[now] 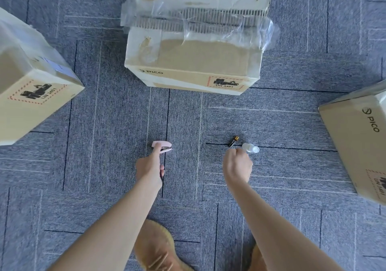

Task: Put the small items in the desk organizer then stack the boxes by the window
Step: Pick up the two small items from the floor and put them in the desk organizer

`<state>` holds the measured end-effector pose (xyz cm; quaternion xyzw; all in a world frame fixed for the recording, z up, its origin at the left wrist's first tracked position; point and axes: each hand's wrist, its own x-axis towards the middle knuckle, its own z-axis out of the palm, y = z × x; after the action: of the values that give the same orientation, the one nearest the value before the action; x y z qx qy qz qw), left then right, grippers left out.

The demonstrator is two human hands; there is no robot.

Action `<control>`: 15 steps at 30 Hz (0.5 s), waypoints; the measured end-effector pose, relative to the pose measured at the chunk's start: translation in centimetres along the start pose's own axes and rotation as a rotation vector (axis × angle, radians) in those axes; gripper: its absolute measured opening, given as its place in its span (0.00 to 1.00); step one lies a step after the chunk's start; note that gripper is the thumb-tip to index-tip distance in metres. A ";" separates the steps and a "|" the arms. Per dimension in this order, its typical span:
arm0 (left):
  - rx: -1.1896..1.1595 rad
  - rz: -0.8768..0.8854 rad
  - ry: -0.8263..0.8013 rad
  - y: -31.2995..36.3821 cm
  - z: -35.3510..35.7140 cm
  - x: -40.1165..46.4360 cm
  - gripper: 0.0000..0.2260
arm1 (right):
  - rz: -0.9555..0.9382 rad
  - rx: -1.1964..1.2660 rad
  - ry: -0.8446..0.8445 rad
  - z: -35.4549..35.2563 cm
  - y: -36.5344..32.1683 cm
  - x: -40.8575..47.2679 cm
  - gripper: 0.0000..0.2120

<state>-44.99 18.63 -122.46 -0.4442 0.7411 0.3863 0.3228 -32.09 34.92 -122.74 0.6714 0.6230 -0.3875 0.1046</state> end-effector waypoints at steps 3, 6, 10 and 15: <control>-0.095 -0.051 0.078 1.0 1.2 0.9 0.26 | 0.090 -0.002 0.062 0.9 -0.7 0.7 0.14; -0.079 0.027 0.136 1.7 1.9 1.4 0.30 | 0.145 -0.019 0.047 1.9 -1.1 0.9 0.19; 0.179 0.345 0.103 2.8 2.0 0.4 0.23 | 0.131 -0.105 0.023 2.5 -1.2 1.1 0.27; 0.508 0.756 0.107 2.5 2.2 -0.7 0.18 | -0.077 -0.252 -0.041 2.5 -0.3 0.6 0.19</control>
<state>-46.68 21.58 -122.20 -0.0685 0.9381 0.2593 0.2190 -33.40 33.88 -124.74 0.6205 0.6897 -0.3236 0.1861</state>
